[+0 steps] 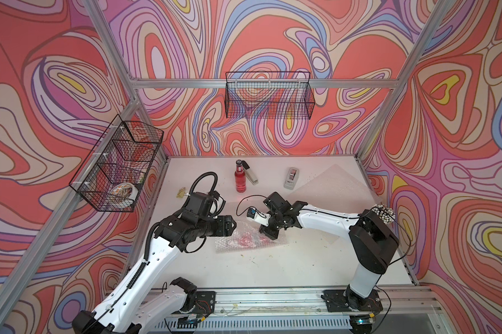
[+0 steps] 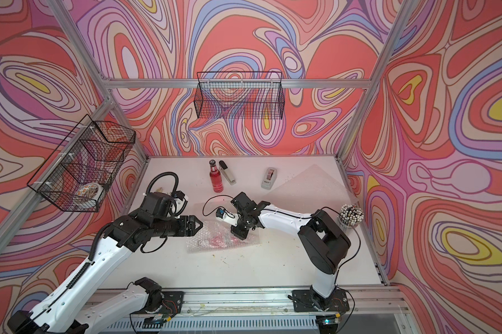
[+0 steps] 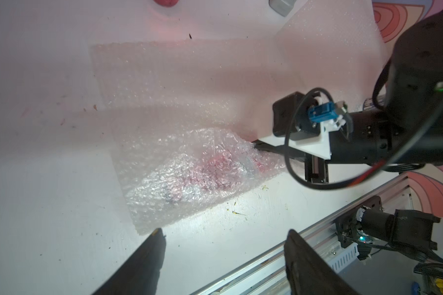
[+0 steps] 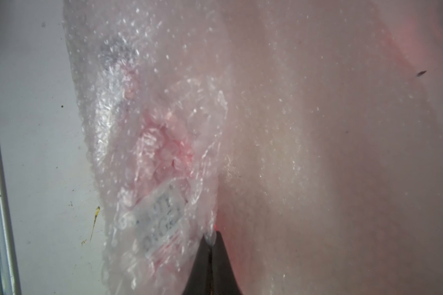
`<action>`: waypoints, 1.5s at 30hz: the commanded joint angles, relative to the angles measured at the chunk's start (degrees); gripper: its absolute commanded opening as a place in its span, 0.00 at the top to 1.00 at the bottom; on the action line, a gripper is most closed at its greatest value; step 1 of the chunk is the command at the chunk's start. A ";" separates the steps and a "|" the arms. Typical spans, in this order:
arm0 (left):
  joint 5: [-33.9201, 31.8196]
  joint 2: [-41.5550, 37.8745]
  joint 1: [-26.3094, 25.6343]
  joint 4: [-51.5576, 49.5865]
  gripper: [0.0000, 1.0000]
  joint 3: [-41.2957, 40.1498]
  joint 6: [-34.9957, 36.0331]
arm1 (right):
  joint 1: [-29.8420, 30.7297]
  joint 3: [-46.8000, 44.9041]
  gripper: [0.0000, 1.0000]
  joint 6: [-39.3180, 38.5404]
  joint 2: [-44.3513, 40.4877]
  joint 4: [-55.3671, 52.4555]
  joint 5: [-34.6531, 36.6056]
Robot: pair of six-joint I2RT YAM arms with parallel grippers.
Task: Wrap wine bottles in bubble wrap
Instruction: Wrap the wine bottle in bubble wrap.
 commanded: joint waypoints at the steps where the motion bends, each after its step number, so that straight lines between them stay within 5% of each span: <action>1: 5.94 1.71 -0.13 7.03 0.27 -4.97 -6.42 | -0.02 -0.51 0.94 -0.32 1.41 -0.32 -1.82; 15: 6.63 22.50 -0.09 20.65 0.40 -5.27 -7.08 | -0.88 -4.21 0.76 0.21 -3.04 4.04 -0.56; 24: 6.14 29.50 0.50 23.78 0.43 -5.23 -6.45 | -1.92 -5.81 0.54 0.90 -9.43 4.55 3.15; 30: 5.81 32.40 0.80 23.78 0.46 -4.27 -5.71 | -1.99 -5.79 0.49 -0.37 -15.21 1.67 8.07; 36: 3.42 34.28 1.26 22.76 0.46 -4.60 -4.65 | -1.82 -8.78 0.40 -2.34 -22.62 2.72 -3.80; 45: 3.23 35.62 1.63 22.77 0.47 -4.19 -4.20 | 4.58 -9.11 0.31 -7.98 -12.00 4.12 -2.34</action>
